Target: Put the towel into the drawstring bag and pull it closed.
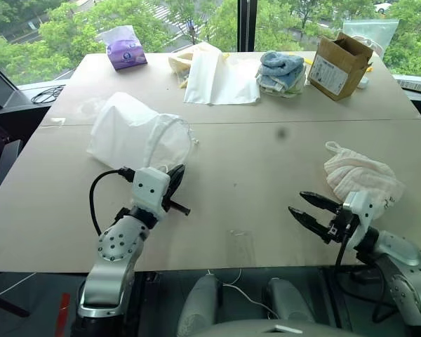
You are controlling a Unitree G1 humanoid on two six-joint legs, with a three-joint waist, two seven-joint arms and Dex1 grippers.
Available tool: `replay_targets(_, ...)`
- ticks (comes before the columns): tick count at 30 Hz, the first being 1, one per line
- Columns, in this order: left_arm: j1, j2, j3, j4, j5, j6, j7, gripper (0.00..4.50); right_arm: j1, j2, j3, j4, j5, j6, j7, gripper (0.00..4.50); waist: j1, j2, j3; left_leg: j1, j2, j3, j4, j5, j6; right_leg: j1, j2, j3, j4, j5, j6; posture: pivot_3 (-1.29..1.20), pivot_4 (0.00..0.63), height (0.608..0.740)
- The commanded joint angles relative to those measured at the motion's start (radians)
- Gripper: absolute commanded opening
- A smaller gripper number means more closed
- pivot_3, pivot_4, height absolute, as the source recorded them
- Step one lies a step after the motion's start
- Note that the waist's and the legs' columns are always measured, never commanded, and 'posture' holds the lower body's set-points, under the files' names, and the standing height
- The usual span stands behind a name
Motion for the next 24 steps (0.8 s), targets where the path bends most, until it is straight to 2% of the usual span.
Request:
replay_targets(1,0.012,-0.027,-0.004,-0.069,0.048,-0.068,0.051,0.51,-0.020,-0.001,0.002,-0.057,0.019,0.015,-0.004,3.87,0.001,0.000,0.000,0.000,0.000,0.000,0.000,0.000,0.000,0.000,0.000,0.000,0.000,0.000,0.000,0.00,0.150,0.740)
replay_targets(2,0.014,-0.038,-0.003,-0.076,0.061,-0.069,0.066,0.84,-0.025,0.002,0.007,-0.057,0.003,0.006,-0.010,4.38,0.002,0.000,0.000,0.000,0.000,0.000,0.000,0.000,0.000,0.000,0.000,0.000,0.000,0.000,0.000,0.00,0.150,0.740)
replay_targets(3,0.013,-0.046,-0.005,-0.079,0.077,-0.068,0.081,1.29,-0.029,0.006,0.010,-0.059,0.000,0.003,-0.013,4.50,0.002,0.000,0.000,0.000,0.000,0.000,0.000,0.000,0.000,0.000,0.000,0.000,0.000,0.000,0.000,0.00,0.150,0.740)
replay_targets(4,0.010,-0.050,-0.007,-0.081,0.098,-0.067,0.095,1.87,-0.038,0.009,0.014,-0.066,0.003,0.002,-0.012,4.50,0.002,0.000,0.000,0.000,0.000,0.000,0.000,0.000,0.000,0.000,0.000,0.000,0.000,0.000,0.000,0.00,0.150,0.740)
replay_targets(6,-0.006,-0.064,0.004,-0.076,0.156,-0.063,0.150,2.67,-0.049,0.012,0.020,-0.074,0.007,-0.004,-0.005,4.50,0.002,0.000,0.000,0.000,0.000,0.000,0.000,0.000,0.000,0.000,0.000,0.000,0.000,0.000,0.000,0.00,0.150,0.740)
replay_targets(7,-0.014,-0.071,0.012,-0.072,0.181,-0.063,0.176,3.22,-0.054,0.014,0.022,-0.074,0.003,-0.011,-0.001,4.50,0.002,0.000,0.000,0.000,0.000,0.000,0.000,0.000,0.000,0.000,0.000,0.000,0.000,0.000,0.000,0.00,0.150,0.740)
replay_targets(9,-0.042,-0.081,0.031,-0.060,0.249,-0.056,0.244,3.93,-0.065,0.016,0.025,-0.066,0.002,-0.018,0.006,4.50,0.002,-0.001,0.000,0.000,0.000,0.000,0.000,0.000,0.000,0.000,0.000,-0.001,0.000,0.000,0.000,0.00,0.150,0.740)
replay_targets(11,-0.068,-0.090,0.049,-0.045,0.318,-0.046,0.313,3.93,-0.075,0.018,0.031,-0.054,-0.003,-0.020,0.006,4.50,0.002,-0.001,0.000,0.000,0.000,0.000,0.000,0.000,0.000,0.000,0.000,-0.001,0.000,0.000,0.000,0.00,0.150,0.740)
replay_targets(16,-0.123,-0.125,0.059,0.078,0.358,0.013,0.383,3.93,-0.092,0.021,0.033,-0.036,-0.015,-0.030,0.005,4.50,0.002,-0.001,0.000,0.000,-0.001,0.000,0.000,0.000,0.000,0.000,0.000,-0.001,0.000,0.000,0.000,0.00,0.150,0.740)
replay_targets(22,-0.226,-0.087,0.035,0.329,0.383,-0.053,0.395,3.93,-0.091,0.020,0.035,-0.044,-0.015,-0.024,0.002,4.50,0.002,-0.002,0.001,0.000,-0.001,-0.001,0.001,0.000,0.000,0.000,0.000,-0.002,0.001,0.000,0.000,0.00,0.150,0.740)
replay_targets(24,-0.256,-0.076,0.042,0.364,0.380,-0.101,0.405,3.10,-0.085,0.017,0.029,-0.048,-0.018,-0.028,-0.001,4.50,0.003,-0.002,0.001,0.000,-0.001,-0.001,0.001,0.000,0.000,0.000,0.000,-0.002,0.001,0.000,0.000,0.00,0.150,0.740)
